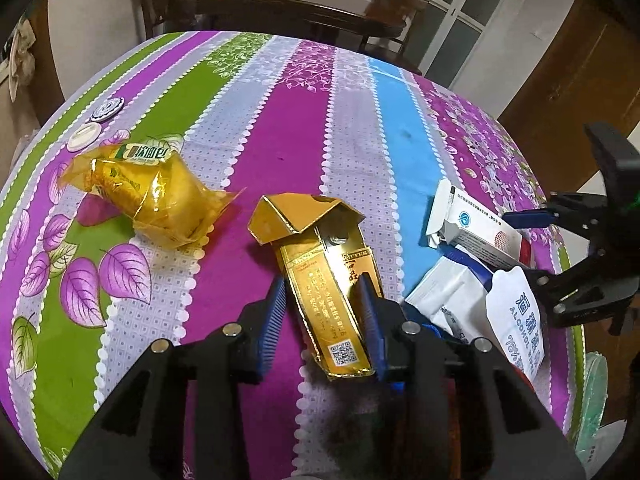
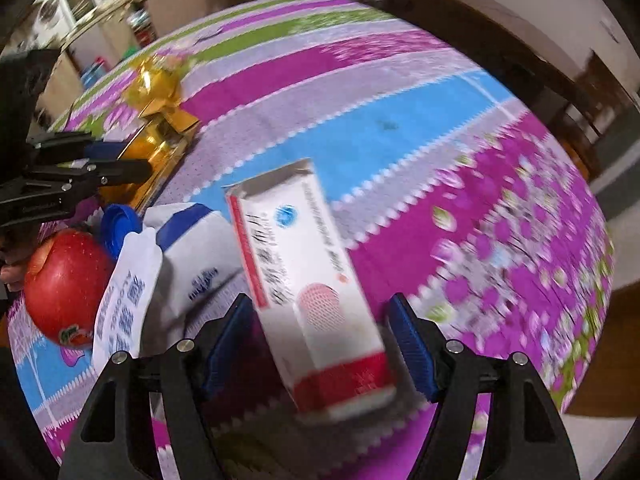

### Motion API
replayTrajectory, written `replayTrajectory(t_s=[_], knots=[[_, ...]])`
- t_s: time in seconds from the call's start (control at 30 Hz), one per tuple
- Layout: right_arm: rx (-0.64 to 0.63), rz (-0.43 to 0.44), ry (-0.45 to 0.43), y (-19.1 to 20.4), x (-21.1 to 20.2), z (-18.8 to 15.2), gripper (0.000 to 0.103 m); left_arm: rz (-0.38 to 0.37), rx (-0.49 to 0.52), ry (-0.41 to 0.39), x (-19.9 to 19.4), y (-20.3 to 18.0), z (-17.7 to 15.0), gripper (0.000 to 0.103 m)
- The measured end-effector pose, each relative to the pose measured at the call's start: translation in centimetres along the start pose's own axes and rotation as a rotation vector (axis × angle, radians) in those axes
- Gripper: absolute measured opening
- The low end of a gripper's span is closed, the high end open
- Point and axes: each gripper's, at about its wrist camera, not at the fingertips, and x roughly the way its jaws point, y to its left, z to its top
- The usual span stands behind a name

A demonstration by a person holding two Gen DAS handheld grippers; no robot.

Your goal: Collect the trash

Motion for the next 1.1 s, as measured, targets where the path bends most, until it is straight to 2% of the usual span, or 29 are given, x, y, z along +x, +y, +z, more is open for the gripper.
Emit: replayTrajectory(t_s=[0.07,0.17,0.33,0.43,0.63,0.83,1.1], knots=[[0.01,0.008,-0.018,0.1,0.0,0.3,0.068,-0.001,0.002,-0.003,0.0,0.0,-0.1,0.036],[0.036,0.006,-0.055,0.4,-0.2,-0.1,0.057,0.004,0.01,-0.015,-0.1,-0.1,-0.3,0.036],[0.136,-0.107,-0.149,1.4,-1.1,-1.9,0.051,0.017,0.031,-0.046,-0.2,-0.6,-0.7,0.033],[0.242,-0.153,-0.229,1.2,-2.4,-3.2,0.051,0.035,0.055,-0.067,-0.4,-1.1,-0.8,0.023],[0.416,-0.22,-0.377,2.9,-6.5,-6.5,0.051,0.015,0.092,-0.06,-0.3,-1.3,-0.5,0.02],[0.444,-0.245,-0.427,6.6,-8.8,-8.7,0.051,-0.011,0.138,-0.046,0.0,-1.3,-0.2,0.021],[0.53,-0.305,-0.526,11.3,-12.1,-12.3,0.052,-0.001,0.15,-0.083,-0.6,-1.5,-0.7,0.019]])
